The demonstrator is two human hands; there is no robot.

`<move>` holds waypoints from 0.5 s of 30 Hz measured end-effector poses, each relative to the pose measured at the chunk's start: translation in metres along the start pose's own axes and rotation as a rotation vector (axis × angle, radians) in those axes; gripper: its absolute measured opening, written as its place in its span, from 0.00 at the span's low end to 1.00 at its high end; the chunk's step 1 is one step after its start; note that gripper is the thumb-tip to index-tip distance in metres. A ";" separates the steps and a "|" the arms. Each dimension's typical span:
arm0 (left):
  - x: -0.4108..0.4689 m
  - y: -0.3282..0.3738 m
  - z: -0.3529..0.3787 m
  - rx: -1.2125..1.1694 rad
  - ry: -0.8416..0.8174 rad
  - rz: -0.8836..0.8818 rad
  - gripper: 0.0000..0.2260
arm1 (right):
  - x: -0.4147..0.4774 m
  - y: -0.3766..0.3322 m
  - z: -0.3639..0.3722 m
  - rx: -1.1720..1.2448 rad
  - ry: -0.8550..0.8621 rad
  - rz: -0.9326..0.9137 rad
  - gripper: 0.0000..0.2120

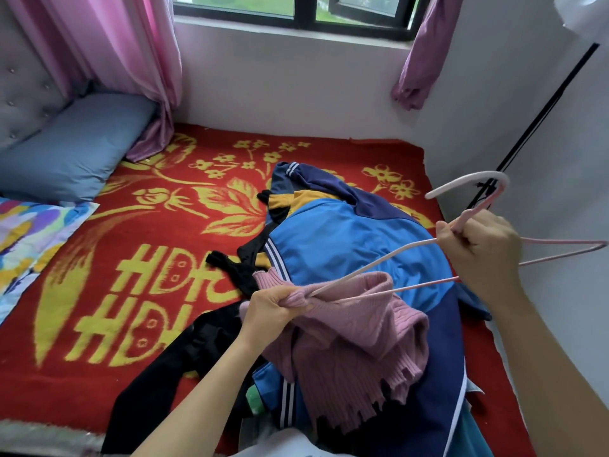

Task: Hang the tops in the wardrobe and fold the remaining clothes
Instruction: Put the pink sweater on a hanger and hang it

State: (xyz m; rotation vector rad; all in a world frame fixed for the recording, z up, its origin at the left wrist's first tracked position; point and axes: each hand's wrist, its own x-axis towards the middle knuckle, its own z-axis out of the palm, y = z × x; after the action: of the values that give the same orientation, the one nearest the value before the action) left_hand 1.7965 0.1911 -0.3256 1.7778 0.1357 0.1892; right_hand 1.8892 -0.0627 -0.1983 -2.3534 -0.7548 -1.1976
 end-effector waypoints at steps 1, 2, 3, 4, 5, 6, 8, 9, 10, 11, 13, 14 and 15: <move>0.000 0.005 0.004 -0.024 -0.008 0.016 0.10 | -0.001 -0.005 0.002 -0.014 0.008 -0.006 0.19; 0.000 0.010 0.007 -0.045 -0.011 0.036 0.11 | -0.003 -0.011 0.004 -0.027 0.012 -0.004 0.19; 0.001 0.016 0.011 -0.057 -0.005 0.056 0.12 | -0.007 -0.016 0.006 -0.044 0.014 0.011 0.19; 0.003 0.021 0.014 -0.058 0.010 0.071 0.12 | -0.011 -0.022 0.009 -0.063 0.018 0.037 0.19; 0.005 0.027 0.016 -0.048 0.031 0.081 0.12 | -0.016 -0.028 0.011 -0.077 0.024 0.067 0.19; 0.007 0.032 0.018 -0.032 0.048 0.090 0.11 | -0.023 -0.033 0.014 -0.083 0.032 0.098 0.19; 0.011 0.043 0.022 0.036 0.049 0.118 0.09 | -0.034 -0.042 0.018 -0.073 0.041 0.164 0.20; 0.013 0.050 0.026 0.091 0.037 0.134 0.09 | -0.039 -0.046 0.021 -0.055 0.040 0.200 0.20; 0.013 0.058 0.030 0.150 0.019 0.154 0.12 | -0.043 -0.049 0.025 -0.030 0.037 0.238 0.20; 0.014 0.065 0.036 0.210 0.001 0.184 0.14 | -0.047 -0.053 0.028 0.000 0.032 0.279 0.21; 0.016 0.079 0.051 0.342 -0.027 0.263 0.16 | -0.054 -0.058 0.035 0.041 0.011 0.371 0.23; 0.016 0.083 0.056 0.408 -0.039 0.314 0.16 | -0.057 -0.059 0.038 0.056 -0.009 0.417 0.25; 0.017 0.086 0.061 0.460 -0.056 0.369 0.16 | -0.061 -0.060 0.040 0.082 -0.037 0.476 0.27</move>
State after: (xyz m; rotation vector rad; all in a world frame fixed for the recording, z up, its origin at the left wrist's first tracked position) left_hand 1.8248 0.1174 -0.2534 2.2564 -0.2088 0.3966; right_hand 1.8472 -0.0109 -0.2650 -2.3105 -0.2217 -0.8998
